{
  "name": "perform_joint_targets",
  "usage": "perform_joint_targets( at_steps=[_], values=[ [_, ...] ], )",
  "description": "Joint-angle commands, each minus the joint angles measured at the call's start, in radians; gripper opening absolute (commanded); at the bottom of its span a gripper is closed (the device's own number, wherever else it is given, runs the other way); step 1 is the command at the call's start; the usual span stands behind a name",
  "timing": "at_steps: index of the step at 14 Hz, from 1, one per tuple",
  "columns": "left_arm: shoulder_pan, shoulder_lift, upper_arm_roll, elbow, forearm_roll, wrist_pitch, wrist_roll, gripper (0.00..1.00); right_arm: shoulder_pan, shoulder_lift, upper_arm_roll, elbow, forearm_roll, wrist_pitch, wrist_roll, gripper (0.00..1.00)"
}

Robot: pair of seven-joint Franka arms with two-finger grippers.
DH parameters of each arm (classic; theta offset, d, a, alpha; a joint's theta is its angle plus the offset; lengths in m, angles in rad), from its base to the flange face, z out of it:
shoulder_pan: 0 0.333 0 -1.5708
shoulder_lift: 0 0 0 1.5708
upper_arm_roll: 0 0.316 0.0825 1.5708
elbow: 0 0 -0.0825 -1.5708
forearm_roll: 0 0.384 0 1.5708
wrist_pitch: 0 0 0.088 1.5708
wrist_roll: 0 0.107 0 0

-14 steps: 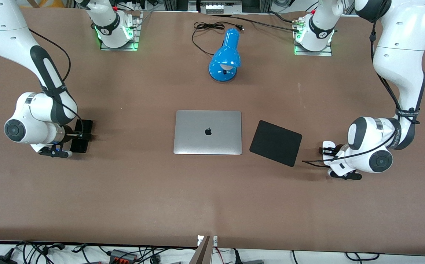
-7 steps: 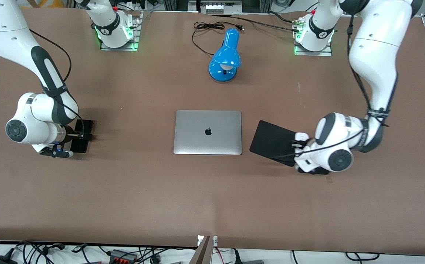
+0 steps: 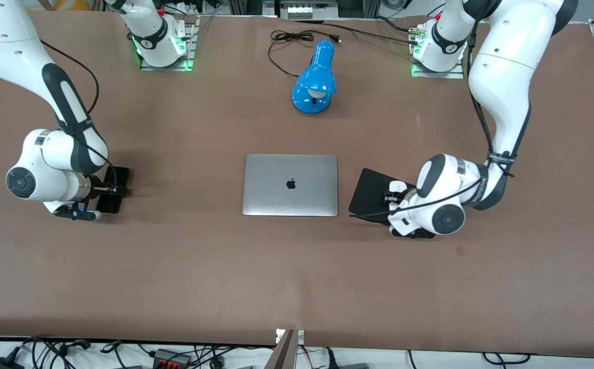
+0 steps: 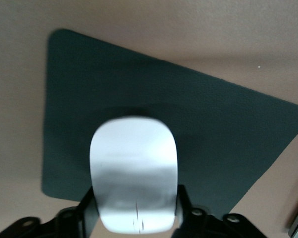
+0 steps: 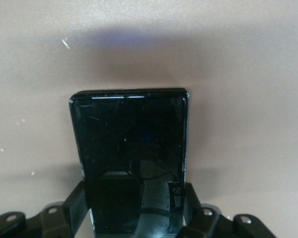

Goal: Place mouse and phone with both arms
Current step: 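Carry the white mouse onto the mouse pad with the left gripper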

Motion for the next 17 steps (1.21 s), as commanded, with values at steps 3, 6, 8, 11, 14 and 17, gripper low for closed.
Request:
perform_joint_targets(
  at_steps=[3, 6, 8, 11, 14, 17],
  values=[
    [0.020, -0.035, 0.012, 0.019, -0.006, -0.068, -0.011, 1.00, 0.033, -0.101, 0.070, 0.101, 0.011, -0.199, 0.014, 0.24],
    [0.113, -0.116, 0.014, 0.068, -0.003, -0.191, 0.000, 1.00, 0.036, -0.093, 0.191, 0.121, 0.011, -0.193, 0.049, 0.23],
    [0.199, -0.158, 0.001, 0.091, -0.006, -0.219, 0.009, 1.00, 0.047, -0.081, 0.273, 0.127, 0.011, -0.184, 0.078, 0.23],
    [0.256, -0.271, 0.014, 0.105, -0.018, -0.277, 0.081, 1.00, 0.160, -0.046, 0.279, 0.175, 0.005, -0.185, 0.222, 0.23],
    [0.296, -0.366, 0.003, 0.088, -0.004, -0.366, 0.095, 1.00, 0.246, -0.001, 0.279, 0.195, -0.005, -0.156, 0.332, 0.23],
    [0.325, -0.468, -0.008, 0.065, -0.021, -0.374, 0.120, 1.00, 0.307, 0.042, 0.274, 0.192, -0.018, -0.109, 0.434, 0.23]
  ],
)
